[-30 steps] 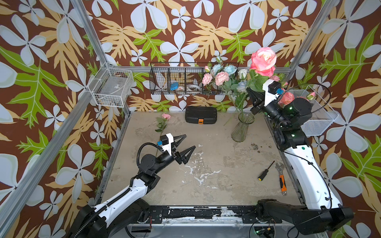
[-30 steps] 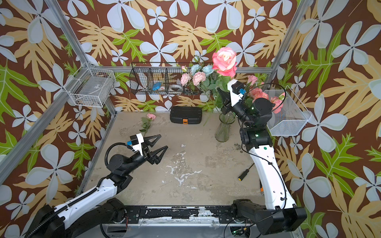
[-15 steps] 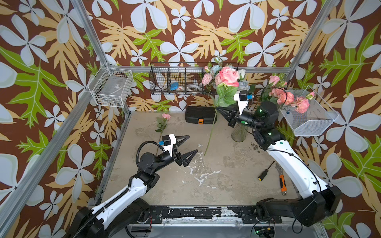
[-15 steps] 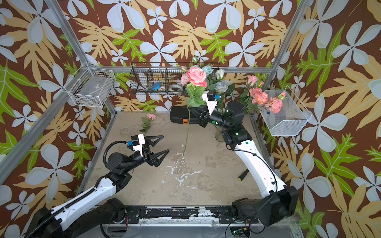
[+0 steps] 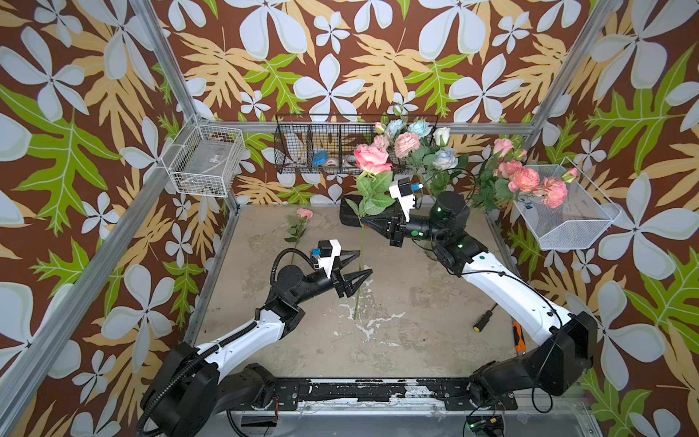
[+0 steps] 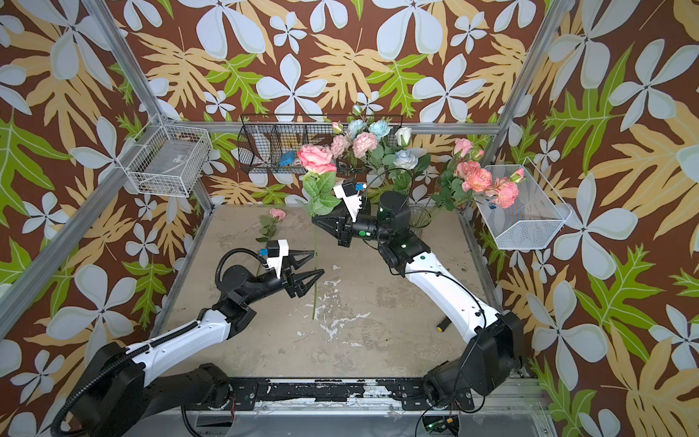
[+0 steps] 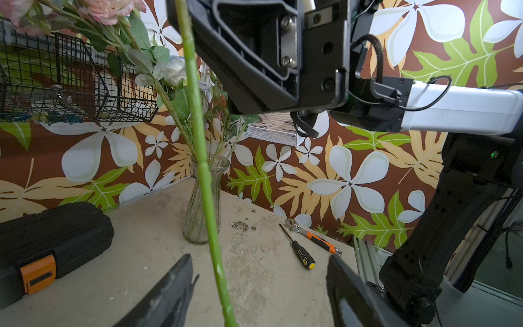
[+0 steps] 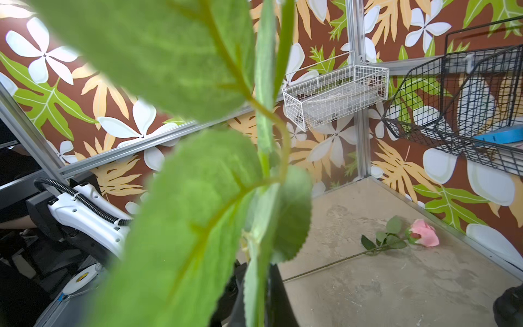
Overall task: Pick out pink flowers from the vase
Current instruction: Place the flower at the center of the board.
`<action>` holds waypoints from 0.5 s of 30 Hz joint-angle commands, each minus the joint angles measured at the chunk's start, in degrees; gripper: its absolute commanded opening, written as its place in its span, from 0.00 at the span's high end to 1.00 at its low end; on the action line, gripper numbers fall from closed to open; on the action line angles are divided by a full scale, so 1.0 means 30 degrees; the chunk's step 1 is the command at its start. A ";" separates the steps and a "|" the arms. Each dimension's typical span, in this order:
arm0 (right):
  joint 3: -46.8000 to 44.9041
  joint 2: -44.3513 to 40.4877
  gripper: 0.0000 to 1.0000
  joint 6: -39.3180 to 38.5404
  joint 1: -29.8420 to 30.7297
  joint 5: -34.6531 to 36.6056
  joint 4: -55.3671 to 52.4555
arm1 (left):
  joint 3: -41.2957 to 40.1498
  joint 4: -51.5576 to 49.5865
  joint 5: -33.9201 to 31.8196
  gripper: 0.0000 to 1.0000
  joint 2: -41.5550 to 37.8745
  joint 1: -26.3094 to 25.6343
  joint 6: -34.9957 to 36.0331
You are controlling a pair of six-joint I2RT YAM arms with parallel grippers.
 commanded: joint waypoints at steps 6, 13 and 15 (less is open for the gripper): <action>0.0021 0.0084 1.00 -0.0212 0.0434 -0.0338 0.0462 | 0.0449 0.0518 -0.0137 0.67 0.0299 -0.0021 -0.0266; -0.0149 -0.0011 1.00 -0.0620 0.0486 -0.0138 0.0591 | 0.0606 -0.0394 -0.1252 0.99 0.0012 -0.0039 -0.0411; -0.0369 -0.0068 1.00 -0.0359 0.0486 -0.0169 0.1143 | 0.0606 -0.0737 -0.1636 1.00 -0.0103 -0.0025 -0.0430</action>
